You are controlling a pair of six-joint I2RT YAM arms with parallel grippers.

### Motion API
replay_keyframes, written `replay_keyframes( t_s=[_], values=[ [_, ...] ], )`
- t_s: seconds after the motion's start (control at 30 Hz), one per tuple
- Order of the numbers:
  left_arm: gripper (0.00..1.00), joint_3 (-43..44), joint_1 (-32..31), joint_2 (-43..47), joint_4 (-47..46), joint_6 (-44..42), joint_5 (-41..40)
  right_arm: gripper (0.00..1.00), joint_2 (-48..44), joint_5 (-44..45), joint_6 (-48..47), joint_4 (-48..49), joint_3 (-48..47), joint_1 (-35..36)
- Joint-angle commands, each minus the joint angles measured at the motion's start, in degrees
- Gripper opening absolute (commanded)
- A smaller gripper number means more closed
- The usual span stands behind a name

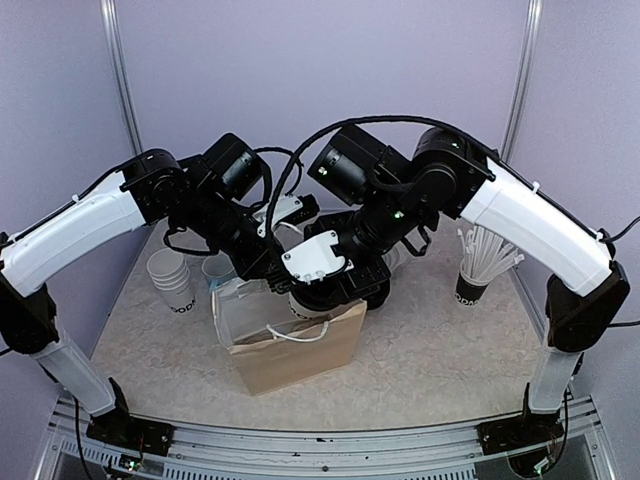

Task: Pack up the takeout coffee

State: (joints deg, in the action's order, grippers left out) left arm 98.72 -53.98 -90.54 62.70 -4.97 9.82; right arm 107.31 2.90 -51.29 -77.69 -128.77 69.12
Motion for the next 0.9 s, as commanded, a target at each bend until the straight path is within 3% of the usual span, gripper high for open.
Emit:
replay_keyframes(
  t_s=[0.0,0.1,0.27,0.4,0.67,0.87],
  values=[
    [0.09,2.5,-0.5,-0.3,0.3,-1.4,-2.3,0.53,1.4,1.6,0.9,0.1,-1.3,1.2],
    [0.17,2.2,-0.5,0.0,0.2,-1.4,-2.6,0.52,2.1,1.9,1.4,-0.3,-0.9,1.4],
    [0.42,2.0,-0.7,1.2,-0.4,-0.8,-3.7,0.51,1.9,1.8,3.1,-1.2,0.6,1.7],
    [0.53,2.2,-1.7,3.9,-1.2,-0.3,-5.1,0.51,0.6,2.7,4.0,-1.2,2.8,2.9],
    [0.68,0.8,-5.8,13.9,-6.5,1.1,-5.5,0.51,-1.3,4.6,5.7,-1.2,5.8,5.2],
    [0.79,-8.0,-5.2,22.0,-15.5,1.2,-8.5,0.5,-2.6,5.5,7.3,-1.2,10.3,7.0]
  ],
)
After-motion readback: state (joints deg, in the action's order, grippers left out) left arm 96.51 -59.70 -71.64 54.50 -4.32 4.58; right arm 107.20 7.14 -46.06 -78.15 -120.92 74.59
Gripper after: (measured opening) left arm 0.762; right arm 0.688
